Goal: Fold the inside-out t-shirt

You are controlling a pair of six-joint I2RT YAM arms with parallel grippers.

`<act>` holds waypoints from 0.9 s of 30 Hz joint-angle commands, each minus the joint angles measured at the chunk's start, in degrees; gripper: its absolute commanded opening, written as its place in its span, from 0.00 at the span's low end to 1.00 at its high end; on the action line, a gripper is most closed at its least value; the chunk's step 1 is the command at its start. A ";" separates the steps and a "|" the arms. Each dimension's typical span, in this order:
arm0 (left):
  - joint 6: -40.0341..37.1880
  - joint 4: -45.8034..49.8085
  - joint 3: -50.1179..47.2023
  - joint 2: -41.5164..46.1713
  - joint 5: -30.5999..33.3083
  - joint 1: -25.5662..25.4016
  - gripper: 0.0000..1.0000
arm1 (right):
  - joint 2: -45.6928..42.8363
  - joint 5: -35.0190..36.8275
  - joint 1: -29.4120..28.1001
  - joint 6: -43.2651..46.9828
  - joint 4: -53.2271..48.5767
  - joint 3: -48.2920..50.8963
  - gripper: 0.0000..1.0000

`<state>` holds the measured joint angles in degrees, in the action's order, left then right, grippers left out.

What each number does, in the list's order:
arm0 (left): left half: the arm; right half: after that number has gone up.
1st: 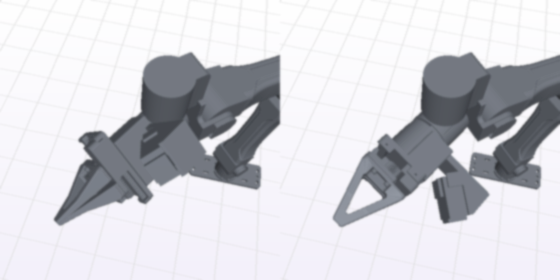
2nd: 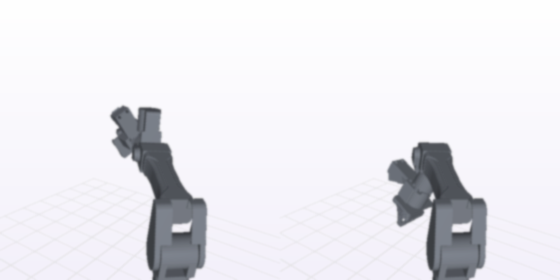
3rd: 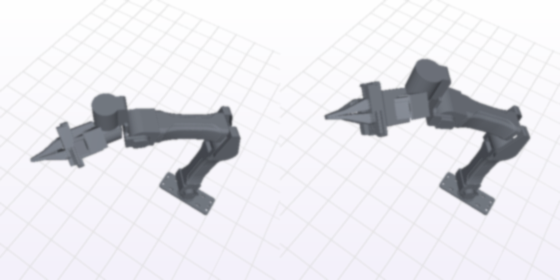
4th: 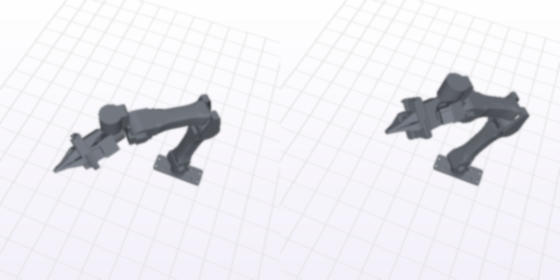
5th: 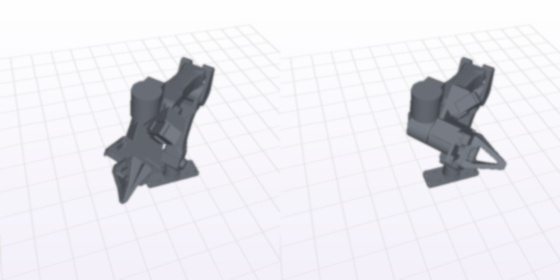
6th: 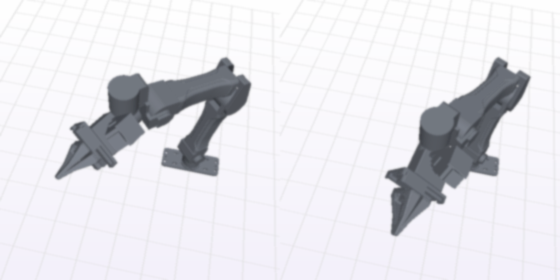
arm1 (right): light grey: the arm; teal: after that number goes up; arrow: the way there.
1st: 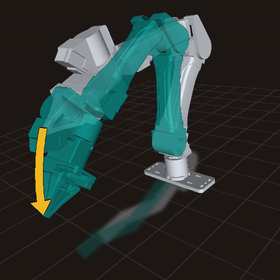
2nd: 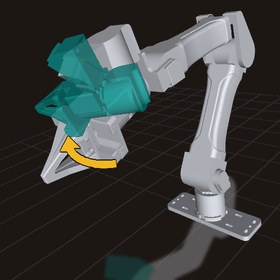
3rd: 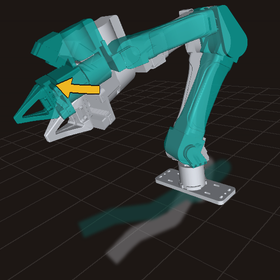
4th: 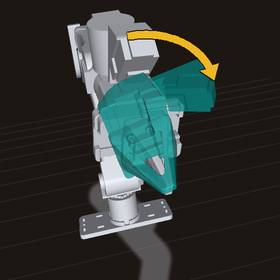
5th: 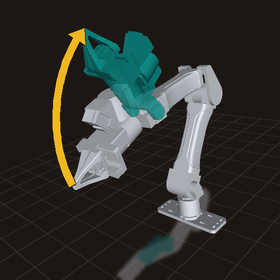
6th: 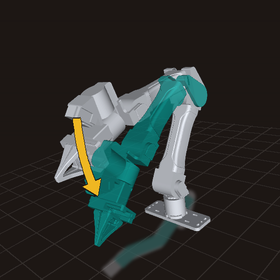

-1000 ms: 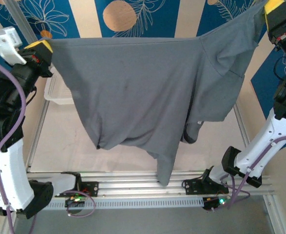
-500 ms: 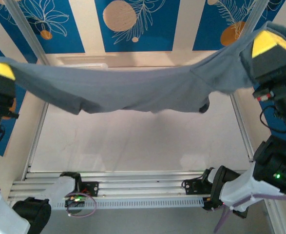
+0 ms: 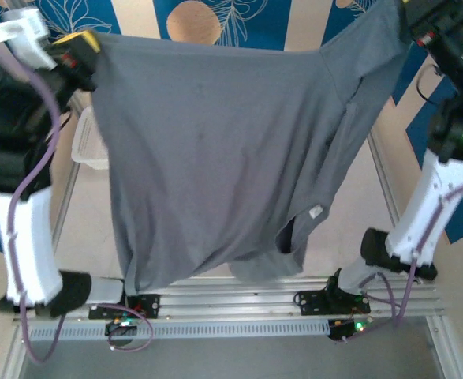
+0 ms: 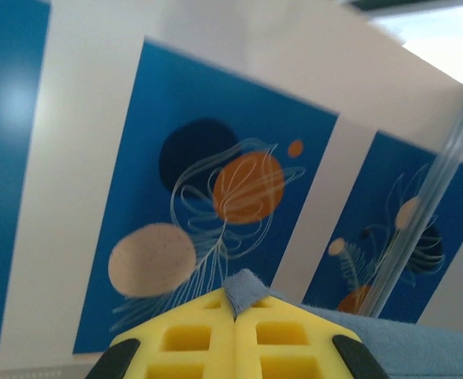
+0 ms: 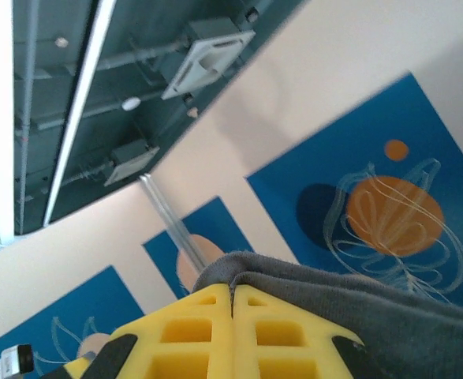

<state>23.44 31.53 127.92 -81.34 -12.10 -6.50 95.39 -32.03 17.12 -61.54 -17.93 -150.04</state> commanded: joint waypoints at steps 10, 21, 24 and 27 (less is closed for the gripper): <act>4.33 -7.08 16.59 -9.77 -7.54 0.70 0.00 | 4.17 11.48 5.76 -7.34 12.03 -9.69 0.00; 1.41 -16.23 -37.16 2.56 -21.43 -3.58 0.00 | -12.09 -6.88 -3.56 12.38 -1.33 40.45 0.00; 3.71 -17.91 -52.54 2.48 -16.20 -6.28 0.00 | -17.19 -6.37 -6.58 14.72 4.18 64.42 0.00; 8.56 -23.54 -64.82 0.41 -13.63 -8.34 0.00 | -18.96 -3.83 -9.17 15.22 9.02 81.51 0.00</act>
<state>28.25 11.29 70.74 -80.62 -27.94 -12.97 77.54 -35.53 10.02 -50.57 -10.33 -79.40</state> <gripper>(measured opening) 0.042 0.059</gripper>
